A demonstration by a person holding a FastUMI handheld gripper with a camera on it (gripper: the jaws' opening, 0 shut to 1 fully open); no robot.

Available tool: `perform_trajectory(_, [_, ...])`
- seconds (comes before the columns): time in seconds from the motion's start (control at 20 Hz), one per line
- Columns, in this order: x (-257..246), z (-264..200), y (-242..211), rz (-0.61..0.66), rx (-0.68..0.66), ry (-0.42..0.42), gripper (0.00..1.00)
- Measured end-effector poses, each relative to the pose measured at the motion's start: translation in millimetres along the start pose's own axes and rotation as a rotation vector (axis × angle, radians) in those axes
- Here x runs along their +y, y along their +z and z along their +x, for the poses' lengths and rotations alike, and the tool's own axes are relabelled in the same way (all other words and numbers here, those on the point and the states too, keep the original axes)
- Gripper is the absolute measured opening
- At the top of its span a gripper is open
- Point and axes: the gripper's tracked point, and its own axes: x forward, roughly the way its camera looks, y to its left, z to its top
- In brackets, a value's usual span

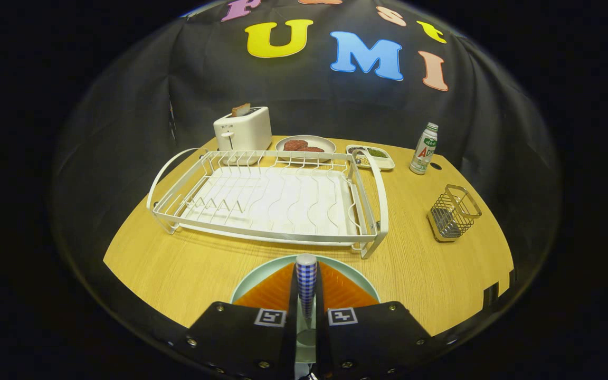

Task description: Take the plate from the dish rack, then take the spoon from the basket and place it into the plate.

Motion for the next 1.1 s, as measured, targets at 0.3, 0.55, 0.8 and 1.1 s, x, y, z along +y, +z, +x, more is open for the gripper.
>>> perform_trajectory(0.3, [-0.5,-0.3,8.3,0.003,-0.013,-0.004,0.18])
perform_trajectory(0.55, [-3.7,-0.9,8.9,0.011,-0.015,-0.011,0.18])
perform_trajectory(0.8, [-9.5,-9.9,27.2,0.011,-0.056,-0.03,0.18])
perform_trajectory(1.1, [-18.5,-48.7,106.1,0.035,-0.227,-0.052,0.18])
